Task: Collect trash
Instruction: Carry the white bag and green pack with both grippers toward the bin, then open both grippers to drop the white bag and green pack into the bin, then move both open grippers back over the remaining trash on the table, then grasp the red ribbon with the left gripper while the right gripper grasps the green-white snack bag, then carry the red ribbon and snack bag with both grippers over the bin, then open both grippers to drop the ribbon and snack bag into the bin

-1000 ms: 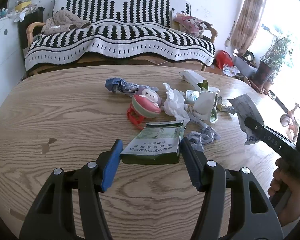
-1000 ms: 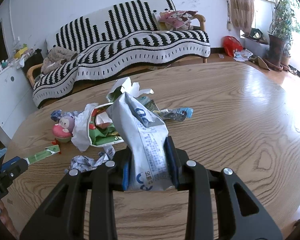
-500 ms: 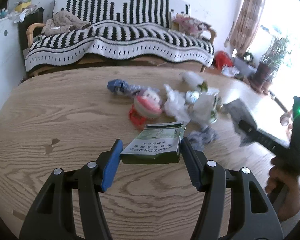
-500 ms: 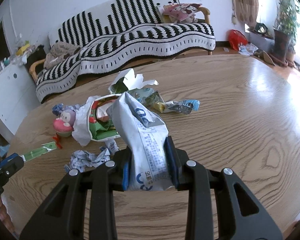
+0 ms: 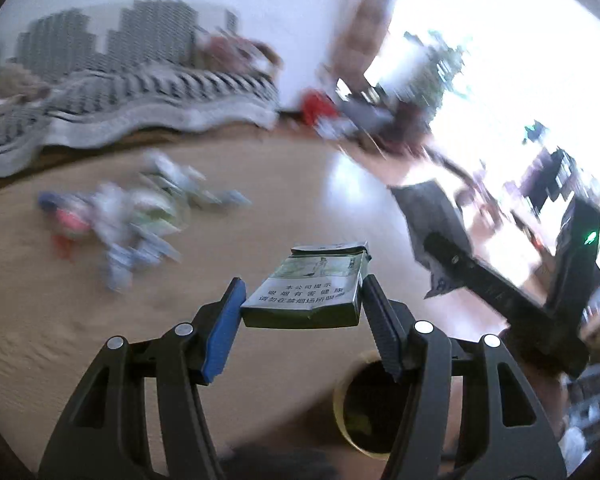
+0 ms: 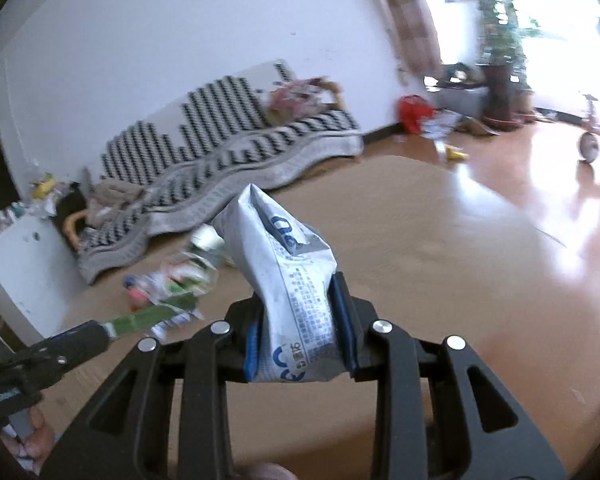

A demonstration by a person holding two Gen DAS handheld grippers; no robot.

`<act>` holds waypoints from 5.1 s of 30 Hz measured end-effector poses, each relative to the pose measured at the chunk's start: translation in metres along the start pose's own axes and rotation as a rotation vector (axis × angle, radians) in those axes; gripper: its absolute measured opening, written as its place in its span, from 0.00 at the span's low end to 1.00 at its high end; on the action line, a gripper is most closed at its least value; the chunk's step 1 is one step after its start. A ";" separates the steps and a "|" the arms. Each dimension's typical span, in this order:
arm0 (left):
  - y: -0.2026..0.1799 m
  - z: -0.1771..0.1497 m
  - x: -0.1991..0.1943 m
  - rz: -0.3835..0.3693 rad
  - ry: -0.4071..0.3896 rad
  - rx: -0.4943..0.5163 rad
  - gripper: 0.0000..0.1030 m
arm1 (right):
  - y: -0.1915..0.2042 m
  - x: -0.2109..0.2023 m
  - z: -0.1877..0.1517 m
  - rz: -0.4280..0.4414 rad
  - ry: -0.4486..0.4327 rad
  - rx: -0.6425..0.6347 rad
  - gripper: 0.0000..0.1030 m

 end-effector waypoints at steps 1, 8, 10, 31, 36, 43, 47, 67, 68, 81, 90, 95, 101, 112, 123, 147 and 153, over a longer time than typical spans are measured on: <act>-0.021 -0.012 0.013 -0.027 0.050 0.026 0.57 | -0.023 -0.009 -0.010 -0.021 0.030 0.028 0.30; -0.103 -0.096 0.103 -0.098 0.358 0.138 0.57 | -0.139 -0.017 -0.107 -0.118 0.290 0.214 0.30; -0.113 -0.114 0.118 -0.096 0.410 0.155 0.57 | -0.161 -0.017 -0.129 -0.124 0.328 0.273 0.30; -0.088 -0.094 0.119 -0.049 0.376 0.174 0.95 | -0.181 -0.024 -0.105 -0.166 0.192 0.312 0.94; -0.027 -0.048 0.071 0.106 0.196 0.081 0.95 | -0.131 0.006 -0.081 -0.121 0.174 0.155 0.94; 0.144 -0.016 -0.006 0.420 0.078 -0.176 0.95 | -0.022 0.069 -0.039 0.056 0.192 0.023 0.94; 0.214 0.011 -0.026 0.513 0.050 -0.287 0.95 | 0.035 0.095 -0.008 0.097 0.171 -0.085 0.94; 0.313 0.051 0.079 0.541 0.177 -0.221 0.95 | 0.245 0.239 0.031 0.293 0.235 -0.301 0.93; 0.317 0.052 0.085 0.550 0.182 -0.212 0.95 | 0.249 0.245 0.032 0.291 0.242 -0.300 0.93; 0.349 0.052 0.102 0.575 0.184 -0.219 0.95 | 0.277 0.285 0.023 0.278 0.229 -0.299 0.47; 0.339 0.059 0.103 0.563 0.149 -0.141 0.08 | 0.277 0.298 0.018 0.336 0.268 -0.245 0.10; 0.342 0.056 0.092 0.465 0.146 -0.225 0.07 | 0.274 0.282 0.024 0.343 0.237 -0.243 0.10; 0.324 0.057 0.073 0.448 0.113 -0.226 0.07 | 0.267 0.258 0.033 0.344 0.207 -0.234 0.10; 0.281 0.064 0.011 0.465 0.033 -0.206 0.07 | 0.240 0.204 0.039 0.357 0.177 -0.189 0.10; 0.126 0.051 0.010 0.238 0.043 -0.047 0.07 | 0.126 0.074 0.049 0.205 0.070 -0.154 0.10; -0.110 -0.173 0.185 -0.107 0.603 0.114 0.07 | -0.172 -0.017 -0.154 -0.042 0.436 0.257 0.10; -0.113 -0.179 0.192 -0.098 0.614 0.128 0.07 | -0.171 0.002 -0.164 -0.028 0.476 0.271 0.10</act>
Point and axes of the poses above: each gripper's, at about its wrist camera, not at the fingertips, and x roughly the way its jaws point, y to its left, z to its top, the point moved 1 cm from there along x, roughly the way its jaws point, and after that the axes turned 2 degrees about -x, right-handed, at the moved point
